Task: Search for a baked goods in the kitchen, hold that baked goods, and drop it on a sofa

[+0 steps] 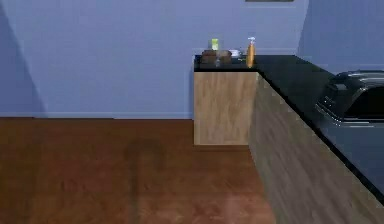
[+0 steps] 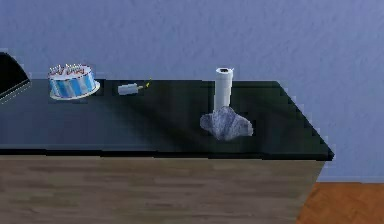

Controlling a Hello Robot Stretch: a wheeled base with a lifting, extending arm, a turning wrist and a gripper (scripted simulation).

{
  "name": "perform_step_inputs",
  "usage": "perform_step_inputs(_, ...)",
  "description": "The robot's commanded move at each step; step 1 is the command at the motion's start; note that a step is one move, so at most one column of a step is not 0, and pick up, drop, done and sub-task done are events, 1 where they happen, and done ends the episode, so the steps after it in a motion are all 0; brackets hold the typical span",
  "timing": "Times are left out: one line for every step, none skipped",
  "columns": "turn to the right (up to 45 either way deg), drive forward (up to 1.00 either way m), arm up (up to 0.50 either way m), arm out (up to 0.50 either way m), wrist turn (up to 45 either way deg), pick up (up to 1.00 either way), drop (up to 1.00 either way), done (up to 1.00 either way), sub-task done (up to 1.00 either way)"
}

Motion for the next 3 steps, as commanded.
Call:
perform_step_inputs(-27.0,0.0,0.0,0.0,0.0,0.0,0.0,0.0,0.0)
perform_step_inputs(45.0,0.0,0.0,0.0,0.0,0.0,0.0,0.0,0.0)
perform_step_inputs(45.0,0.0,0.0,0.0,0.0,0.0,0.0,0.0,0.0)
